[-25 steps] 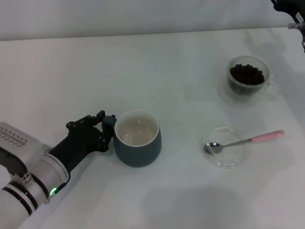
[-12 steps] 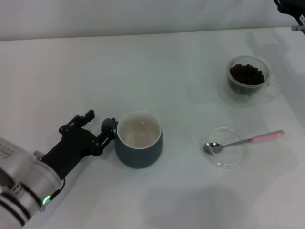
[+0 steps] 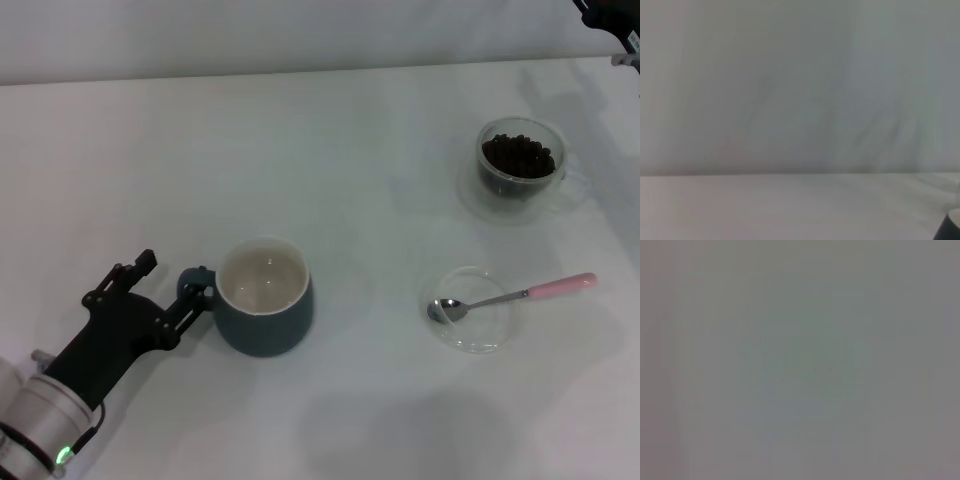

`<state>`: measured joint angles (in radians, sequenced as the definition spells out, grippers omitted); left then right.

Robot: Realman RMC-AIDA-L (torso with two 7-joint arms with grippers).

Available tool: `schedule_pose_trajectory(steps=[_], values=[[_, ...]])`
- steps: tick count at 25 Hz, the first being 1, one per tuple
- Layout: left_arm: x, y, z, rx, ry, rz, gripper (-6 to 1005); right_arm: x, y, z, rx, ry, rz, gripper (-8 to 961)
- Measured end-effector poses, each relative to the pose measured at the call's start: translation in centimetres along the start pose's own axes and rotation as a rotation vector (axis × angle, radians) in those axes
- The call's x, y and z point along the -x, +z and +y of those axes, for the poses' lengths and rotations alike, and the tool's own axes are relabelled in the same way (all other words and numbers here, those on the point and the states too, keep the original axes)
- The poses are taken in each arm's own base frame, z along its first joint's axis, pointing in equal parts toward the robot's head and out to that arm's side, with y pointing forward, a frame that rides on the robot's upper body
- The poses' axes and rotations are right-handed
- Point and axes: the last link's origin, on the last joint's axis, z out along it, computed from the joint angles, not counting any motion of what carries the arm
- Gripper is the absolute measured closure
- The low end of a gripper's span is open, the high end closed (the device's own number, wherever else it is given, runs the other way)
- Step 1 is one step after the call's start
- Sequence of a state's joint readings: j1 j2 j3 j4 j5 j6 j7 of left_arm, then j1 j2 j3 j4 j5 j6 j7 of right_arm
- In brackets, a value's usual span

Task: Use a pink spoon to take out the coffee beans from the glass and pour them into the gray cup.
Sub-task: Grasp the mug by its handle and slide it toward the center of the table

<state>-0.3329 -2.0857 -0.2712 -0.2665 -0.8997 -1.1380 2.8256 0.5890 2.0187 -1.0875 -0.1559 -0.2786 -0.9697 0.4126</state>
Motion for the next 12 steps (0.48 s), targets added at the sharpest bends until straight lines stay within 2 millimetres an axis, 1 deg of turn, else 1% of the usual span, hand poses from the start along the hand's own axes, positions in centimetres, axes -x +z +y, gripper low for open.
schedule_pose_trajectory(steps=[2, 12], values=[[0.09, -0.15, -0.19, -0.005, 0.004, -0.004, 252, 0.01, 0.01, 0.01, 0.0, 0.0, 0.0, 172], [0.29, -0.28, -0.46, -0.012, 0.012, -0.018, 258, 0.1, 0.16, 0.15, 0.005, 0.012, -0.002, 170]])
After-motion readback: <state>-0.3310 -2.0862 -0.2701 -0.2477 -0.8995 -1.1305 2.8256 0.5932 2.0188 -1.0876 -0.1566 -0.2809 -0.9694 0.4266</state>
